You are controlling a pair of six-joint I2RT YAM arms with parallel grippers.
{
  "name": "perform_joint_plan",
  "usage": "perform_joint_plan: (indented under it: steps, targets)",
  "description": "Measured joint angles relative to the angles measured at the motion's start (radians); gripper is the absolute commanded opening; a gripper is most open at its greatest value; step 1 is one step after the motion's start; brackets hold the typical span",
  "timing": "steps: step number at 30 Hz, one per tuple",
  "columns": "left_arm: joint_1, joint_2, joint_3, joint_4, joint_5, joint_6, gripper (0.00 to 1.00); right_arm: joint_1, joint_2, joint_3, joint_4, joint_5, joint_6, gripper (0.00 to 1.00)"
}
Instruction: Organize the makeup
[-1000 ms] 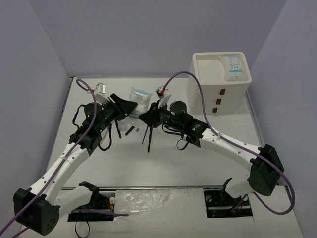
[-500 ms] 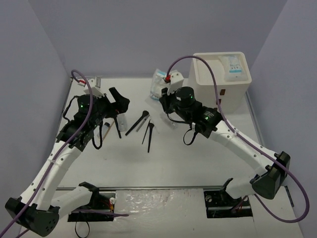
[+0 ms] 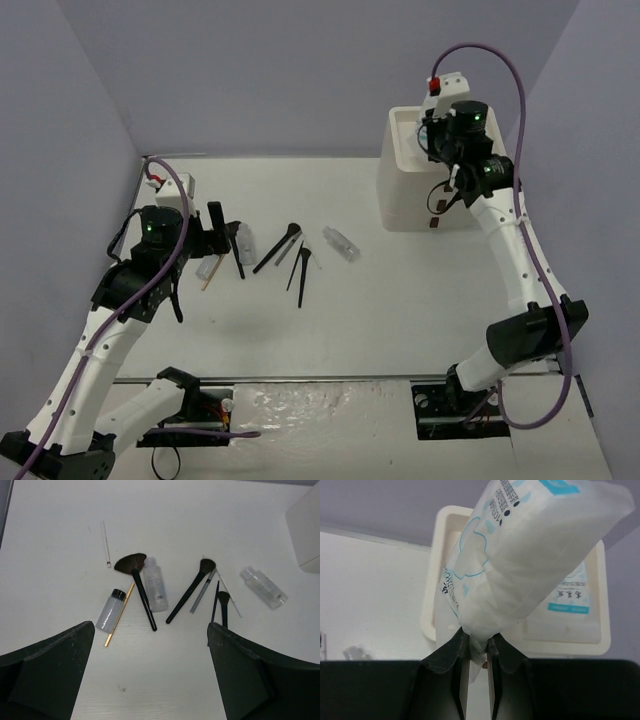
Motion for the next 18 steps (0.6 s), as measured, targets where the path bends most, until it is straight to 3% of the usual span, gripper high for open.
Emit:
perform_joint_plan:
  steps: [5, 11, 18]
  targets:
    - [0.006, 0.003, -0.065, -0.007, 0.019, 0.033, 0.94, -0.15, 0.118, 0.059, -0.042, -0.2, -0.041, 0.0]
    - [0.034, 0.006, -0.083, -0.004, 0.063, 0.044, 0.94, -0.213, 0.235, 0.134, -0.09, -0.432, -0.091, 0.0]
    - [0.103, -0.007, -0.102, 0.011, 0.133, 0.043, 0.94, -0.256, 0.264, 0.16, -0.114, -0.631, -0.093, 0.03]
